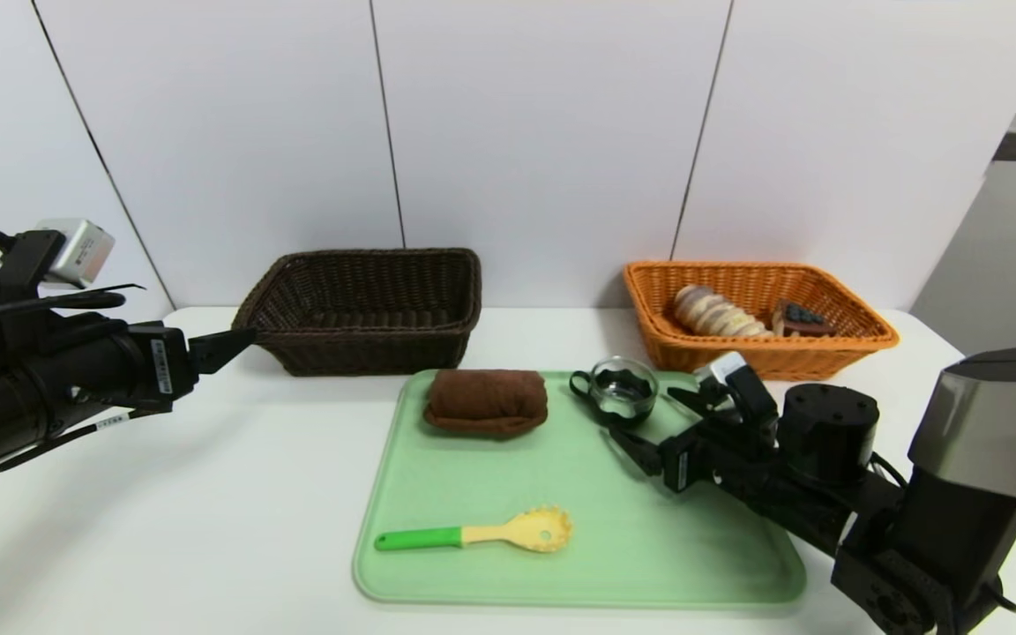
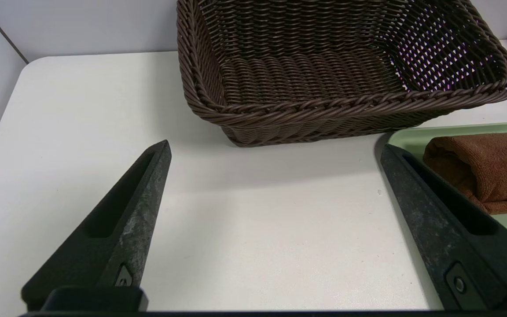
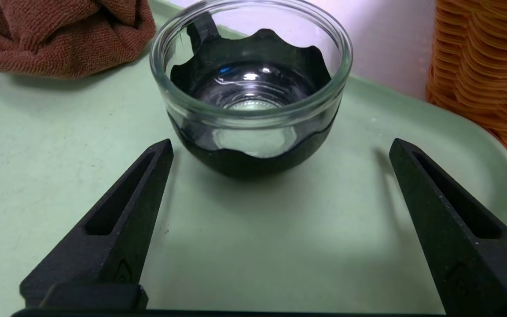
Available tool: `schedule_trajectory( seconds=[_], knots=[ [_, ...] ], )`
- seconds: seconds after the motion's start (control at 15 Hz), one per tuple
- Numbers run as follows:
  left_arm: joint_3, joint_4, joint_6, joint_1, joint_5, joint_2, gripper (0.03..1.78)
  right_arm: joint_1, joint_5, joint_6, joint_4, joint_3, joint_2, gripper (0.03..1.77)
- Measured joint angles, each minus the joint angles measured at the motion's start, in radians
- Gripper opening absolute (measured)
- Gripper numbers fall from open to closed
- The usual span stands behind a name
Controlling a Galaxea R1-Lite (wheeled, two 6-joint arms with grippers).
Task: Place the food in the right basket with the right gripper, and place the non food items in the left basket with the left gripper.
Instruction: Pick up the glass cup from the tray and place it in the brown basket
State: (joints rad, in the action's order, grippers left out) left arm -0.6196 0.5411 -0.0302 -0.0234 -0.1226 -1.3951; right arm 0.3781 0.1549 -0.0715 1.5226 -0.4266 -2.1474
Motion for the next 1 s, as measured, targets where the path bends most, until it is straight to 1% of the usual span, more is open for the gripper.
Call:
schedule_trajectory(
  seconds=[0.47,0.93,1.0],
  knots=[
    [0.006,0.0,0.001,0.0,-0.001,0.0,1.69,0.018,0.002,0.005,-0.002,-0.131,-0.08,1.7],
    [0.004,0.0,0.002,0.0,0.0,0.0,1.69,0.022,0.01,0.006,-0.001,-0.157,-0.106,1.7],
    [0.004,0.0,0.002,0.0,0.0,0.0,1.69,0.022,0.01,0.006,-0.001,-0.16,-0.106,1.52]
  ],
)
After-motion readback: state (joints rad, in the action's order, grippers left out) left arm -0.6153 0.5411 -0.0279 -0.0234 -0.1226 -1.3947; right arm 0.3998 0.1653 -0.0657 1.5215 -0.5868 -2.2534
